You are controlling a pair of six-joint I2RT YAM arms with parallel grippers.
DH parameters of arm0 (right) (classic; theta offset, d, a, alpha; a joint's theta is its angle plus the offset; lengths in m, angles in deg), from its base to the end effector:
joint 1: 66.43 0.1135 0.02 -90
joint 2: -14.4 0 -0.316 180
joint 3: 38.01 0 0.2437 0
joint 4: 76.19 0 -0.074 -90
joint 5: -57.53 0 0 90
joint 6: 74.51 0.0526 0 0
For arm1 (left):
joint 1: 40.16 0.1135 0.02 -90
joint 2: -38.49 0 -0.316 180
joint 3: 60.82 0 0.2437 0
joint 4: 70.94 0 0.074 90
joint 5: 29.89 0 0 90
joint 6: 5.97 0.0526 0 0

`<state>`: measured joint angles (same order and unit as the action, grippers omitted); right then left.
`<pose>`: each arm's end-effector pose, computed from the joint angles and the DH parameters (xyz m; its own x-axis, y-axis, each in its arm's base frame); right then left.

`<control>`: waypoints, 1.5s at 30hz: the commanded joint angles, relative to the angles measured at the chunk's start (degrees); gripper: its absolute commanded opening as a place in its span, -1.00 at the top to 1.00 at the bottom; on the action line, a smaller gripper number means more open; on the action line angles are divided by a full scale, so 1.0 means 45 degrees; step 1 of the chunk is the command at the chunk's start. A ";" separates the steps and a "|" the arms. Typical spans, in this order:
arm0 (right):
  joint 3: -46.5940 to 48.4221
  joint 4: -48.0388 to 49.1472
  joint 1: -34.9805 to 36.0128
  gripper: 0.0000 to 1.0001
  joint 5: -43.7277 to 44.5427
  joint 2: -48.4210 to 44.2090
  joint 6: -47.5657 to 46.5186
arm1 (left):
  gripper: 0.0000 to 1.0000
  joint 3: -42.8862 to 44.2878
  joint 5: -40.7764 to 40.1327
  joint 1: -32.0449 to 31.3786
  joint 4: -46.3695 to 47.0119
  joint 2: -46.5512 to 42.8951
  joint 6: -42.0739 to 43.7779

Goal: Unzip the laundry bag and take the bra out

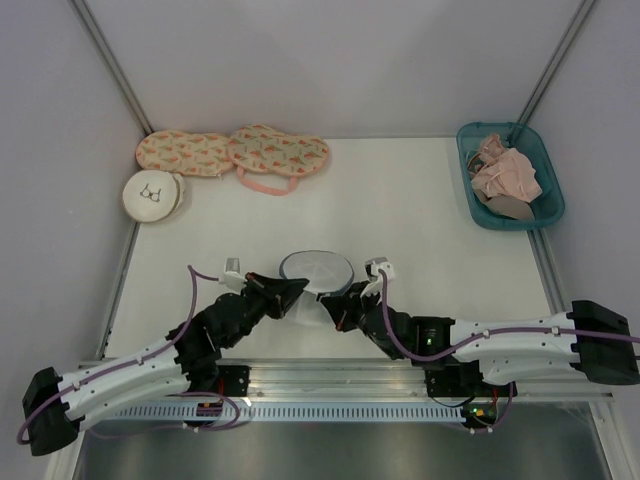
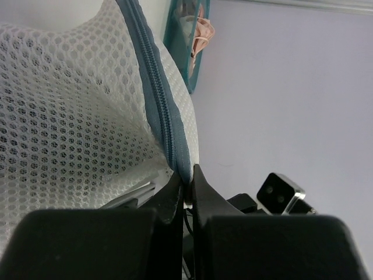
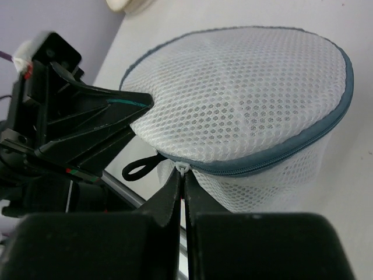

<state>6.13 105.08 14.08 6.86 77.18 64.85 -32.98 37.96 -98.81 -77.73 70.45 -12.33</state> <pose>0.0685 0.2074 0.2824 -0.5353 0.3577 -0.7652 -0.3946 0.6951 0.6010 0.0770 -0.0883 0.2400 -0.5838 -0.8110 0.0379 -0.1641 0.0722 -0.9838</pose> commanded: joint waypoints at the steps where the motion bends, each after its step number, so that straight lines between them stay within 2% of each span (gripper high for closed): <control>1: 0.0952 -0.3111 -0.0039 0.99 -0.0438 0.0304 -0.0618 | 0.96 -0.0303 -0.0060 0.0065 0.0218 -0.0947 0.2461; 4: 0.1228 -0.4305 -0.0020 0.99 -0.0790 0.0539 -0.0813 | 0.96 0.0046 0.0098 0.0104 -0.1240 -0.1515 0.3558; 14: 0.1249 -0.5813 -0.0040 0.99 -0.0636 -0.0084 -0.0911 | 0.96 0.1121 0.0157 0.0143 -0.6027 -0.4426 0.7345; 17: 0.1209 -0.6107 -0.0039 0.99 -0.0479 -0.0241 -0.0950 | 0.96 0.1414 0.0605 0.0143 -0.6734 -0.5188 0.8380; 21: 0.1170 -0.6282 -0.0039 0.99 -0.0225 -0.0261 -0.1047 | 0.96 0.1629 0.1970 0.0143 -0.6562 -0.5638 0.9827; 27: 0.1502 -0.7024 -0.0040 0.99 0.0146 -0.0105 -0.1359 | 0.96 0.2351 0.5211 0.0124 -0.5938 -0.4547 1.1918; 28: 0.1541 -0.7219 -0.0040 0.99 0.0166 -0.0104 -0.1457 | 0.96 0.2468 0.6182 0.0143 -0.5820 -0.4313 1.2172; 40: 0.2225 -0.9329 -0.0059 0.99 0.0986 -0.0787 -0.2356 | 0.96 0.4364 1.2045 0.0143 -0.5956 0.0824 1.5220; 45: 0.2323 -0.9837 -0.0040 0.99 0.1006 -0.1471 -0.2727 | 0.96 0.4540 1.2794 0.0143 -0.5702 0.1411 1.5358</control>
<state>13.76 62.81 14.08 7.45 73.12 54.69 -15.00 86.48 -97.98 -104.30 76.59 53.05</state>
